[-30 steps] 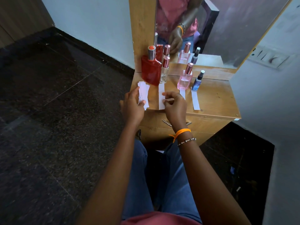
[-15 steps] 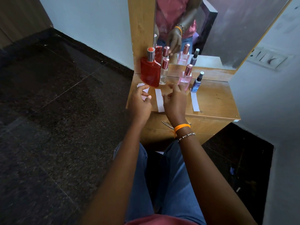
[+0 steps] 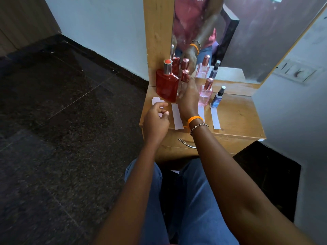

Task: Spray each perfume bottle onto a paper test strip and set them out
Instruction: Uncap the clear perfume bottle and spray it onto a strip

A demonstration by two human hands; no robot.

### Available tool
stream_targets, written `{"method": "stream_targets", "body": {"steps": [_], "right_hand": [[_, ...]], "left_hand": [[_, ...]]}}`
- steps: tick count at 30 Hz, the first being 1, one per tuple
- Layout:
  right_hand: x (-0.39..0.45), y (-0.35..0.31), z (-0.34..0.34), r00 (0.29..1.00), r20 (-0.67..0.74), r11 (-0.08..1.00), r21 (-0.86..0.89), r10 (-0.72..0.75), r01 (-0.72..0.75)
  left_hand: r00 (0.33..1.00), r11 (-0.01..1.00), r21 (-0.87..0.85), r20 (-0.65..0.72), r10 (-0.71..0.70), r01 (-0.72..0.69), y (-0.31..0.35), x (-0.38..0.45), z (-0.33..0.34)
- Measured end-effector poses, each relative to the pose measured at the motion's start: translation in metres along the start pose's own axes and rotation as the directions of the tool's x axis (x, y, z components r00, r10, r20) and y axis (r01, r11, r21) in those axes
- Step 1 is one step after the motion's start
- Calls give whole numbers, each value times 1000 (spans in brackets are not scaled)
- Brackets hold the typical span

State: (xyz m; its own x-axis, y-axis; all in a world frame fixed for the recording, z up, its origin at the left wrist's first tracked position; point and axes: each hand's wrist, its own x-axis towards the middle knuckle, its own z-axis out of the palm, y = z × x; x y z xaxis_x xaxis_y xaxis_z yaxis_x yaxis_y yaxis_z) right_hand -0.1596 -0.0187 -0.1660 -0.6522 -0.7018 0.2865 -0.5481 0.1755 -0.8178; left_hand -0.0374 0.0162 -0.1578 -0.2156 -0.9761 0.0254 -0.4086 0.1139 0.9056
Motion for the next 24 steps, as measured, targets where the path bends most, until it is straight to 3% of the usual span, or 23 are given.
{"method": "stream_targets", "body": {"steps": [11,13,16,18,24], "right_hand": [[-38,-8,-24,994,-113,999,-50,-1,-4],[-56,-8,-34,995,-89,998,-28,-52,50],[-80,-8,-47,993,25,993,48,-112,111],[-87,-7,-55,992,68,990,103,-105,98],[-90,0,-65,987,151,980,198,-60,29]], "left_hand": [[999,994,-97,-9,50,-50,7,0,0],[995,978,-195,51,86,-75,9,0,0],[961,930,-367,249,116,-16,14,-4,-1],[938,927,-374,330,102,31,14,-7,-2],[936,950,-312,339,92,20,9,-14,0]]}}
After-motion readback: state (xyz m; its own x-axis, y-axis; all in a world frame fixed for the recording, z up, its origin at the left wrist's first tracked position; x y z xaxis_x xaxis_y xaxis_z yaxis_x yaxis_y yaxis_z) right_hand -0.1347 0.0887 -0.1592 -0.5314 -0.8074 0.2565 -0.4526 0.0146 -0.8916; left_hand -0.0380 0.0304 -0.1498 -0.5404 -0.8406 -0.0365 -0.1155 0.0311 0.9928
